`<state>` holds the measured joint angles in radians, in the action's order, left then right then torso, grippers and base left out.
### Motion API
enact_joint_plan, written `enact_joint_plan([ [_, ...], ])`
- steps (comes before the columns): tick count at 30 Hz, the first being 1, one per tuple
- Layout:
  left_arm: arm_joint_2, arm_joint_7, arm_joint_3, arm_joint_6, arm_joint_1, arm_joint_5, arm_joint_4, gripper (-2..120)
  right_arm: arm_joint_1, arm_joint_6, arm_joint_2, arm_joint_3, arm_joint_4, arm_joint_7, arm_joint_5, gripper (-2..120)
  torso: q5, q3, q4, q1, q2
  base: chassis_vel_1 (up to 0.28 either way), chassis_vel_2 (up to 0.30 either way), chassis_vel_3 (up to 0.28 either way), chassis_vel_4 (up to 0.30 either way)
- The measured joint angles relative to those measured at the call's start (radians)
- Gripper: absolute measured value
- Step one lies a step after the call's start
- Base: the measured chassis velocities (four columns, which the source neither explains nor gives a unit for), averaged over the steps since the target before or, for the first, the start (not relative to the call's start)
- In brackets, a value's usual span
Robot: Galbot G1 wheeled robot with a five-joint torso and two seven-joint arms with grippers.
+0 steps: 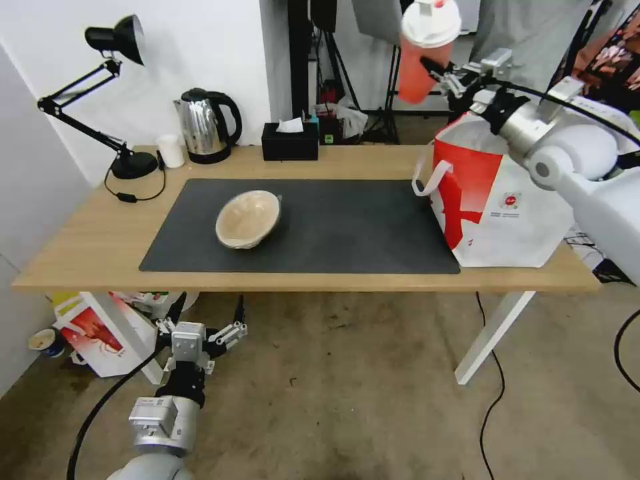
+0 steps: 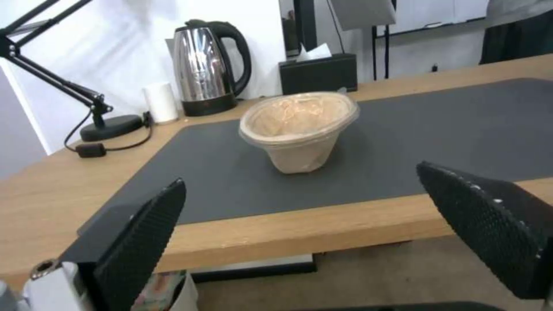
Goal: Pick up the trash from the table and place it into the takeout bag.
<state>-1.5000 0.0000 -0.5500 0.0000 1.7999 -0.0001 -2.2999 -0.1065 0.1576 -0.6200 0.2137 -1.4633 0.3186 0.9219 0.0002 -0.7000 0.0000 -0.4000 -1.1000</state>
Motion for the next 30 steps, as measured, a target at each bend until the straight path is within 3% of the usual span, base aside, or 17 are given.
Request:
enact_joint_plan([
  [15, 0.0, 0.0, 0.0, 0.0, 0.0, 0.0, 0.0, 100, -0.161, 0.003, 0.046, -0.188, 0.017, 0.023, -0.076, 3, -0.0001, 0.0, -0.0001, 0.0, 0.0, 0.0, 0.0, 0.0, 0.0],
  [30, 0.0, 0.0, 0.0, 0.0, 0.0, 0.0, 0.0, 100, -0.186, 0.006, 0.085, -0.249, 0.056, 0.027, -0.125, 3, -0.0002, 0.0, 0.0, 0.0, 0.0, 0.0, 0.0, 0.0, 0.0],
])
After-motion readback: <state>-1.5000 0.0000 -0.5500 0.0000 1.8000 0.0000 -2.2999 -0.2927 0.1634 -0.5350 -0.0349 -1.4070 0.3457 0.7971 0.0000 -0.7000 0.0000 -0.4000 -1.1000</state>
